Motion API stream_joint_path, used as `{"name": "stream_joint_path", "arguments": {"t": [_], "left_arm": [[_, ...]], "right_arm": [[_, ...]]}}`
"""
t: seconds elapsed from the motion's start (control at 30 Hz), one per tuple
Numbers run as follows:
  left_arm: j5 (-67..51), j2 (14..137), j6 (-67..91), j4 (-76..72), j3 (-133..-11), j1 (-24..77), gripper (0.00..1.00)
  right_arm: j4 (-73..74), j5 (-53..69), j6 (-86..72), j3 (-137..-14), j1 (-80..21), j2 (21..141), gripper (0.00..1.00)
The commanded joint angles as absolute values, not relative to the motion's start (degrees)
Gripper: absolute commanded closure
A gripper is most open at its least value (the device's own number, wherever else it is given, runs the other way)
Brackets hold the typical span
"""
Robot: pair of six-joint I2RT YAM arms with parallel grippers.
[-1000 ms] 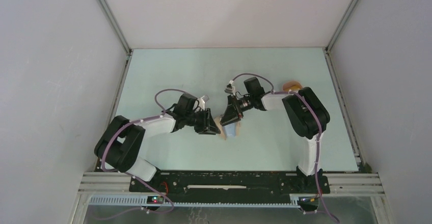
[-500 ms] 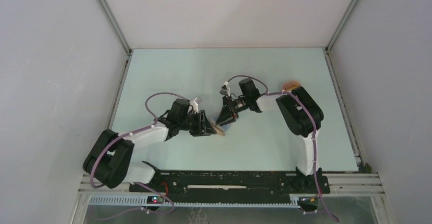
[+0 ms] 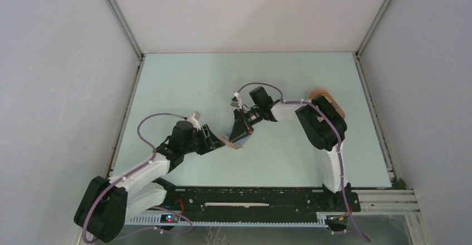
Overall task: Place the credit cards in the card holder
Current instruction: Place the card holder at the center of the board.
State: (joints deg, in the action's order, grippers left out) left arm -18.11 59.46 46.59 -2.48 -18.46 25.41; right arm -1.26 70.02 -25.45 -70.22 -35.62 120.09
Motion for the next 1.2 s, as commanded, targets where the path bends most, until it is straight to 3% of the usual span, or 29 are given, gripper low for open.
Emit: {"name": "stream_joint_path", "arguments": {"t": [0.0,0.3,0.53,0.63,0.73,1.17], "left_arm": [[-12.6,50.9,50.3,-3.9,-14.7,24.4,0.45],[-9.2,42.4,48.7,-4.3,-15.6,24.2,0.47],[-12.8,55.9,47.9,-17.0,-18.3,24.2,0.69],[-15.5,62.5,47.7,-20.6,-20.7,24.2,0.73],[-16.8,66.5,47.4,-22.6,-21.9,24.2,0.74],[-18.5,72.4,46.8,-26.8,-20.3,24.7,0.74]], "right_arm": [[8.4,66.7,-17.8,-73.6,-36.9,121.9,0.50],[16.0,63.2,-10.4,-76.8,-39.5,122.5,0.52],[19.5,61.9,-7.9,-78.3,-39.5,123.8,0.62],[19.8,61.8,-7.6,-78.4,-39.2,124.1,0.68],[20.6,61.8,-7.4,-78.8,-39.1,124.6,0.73],[22.0,61.2,-6.4,-79.8,-39.1,125.9,0.79]]}}
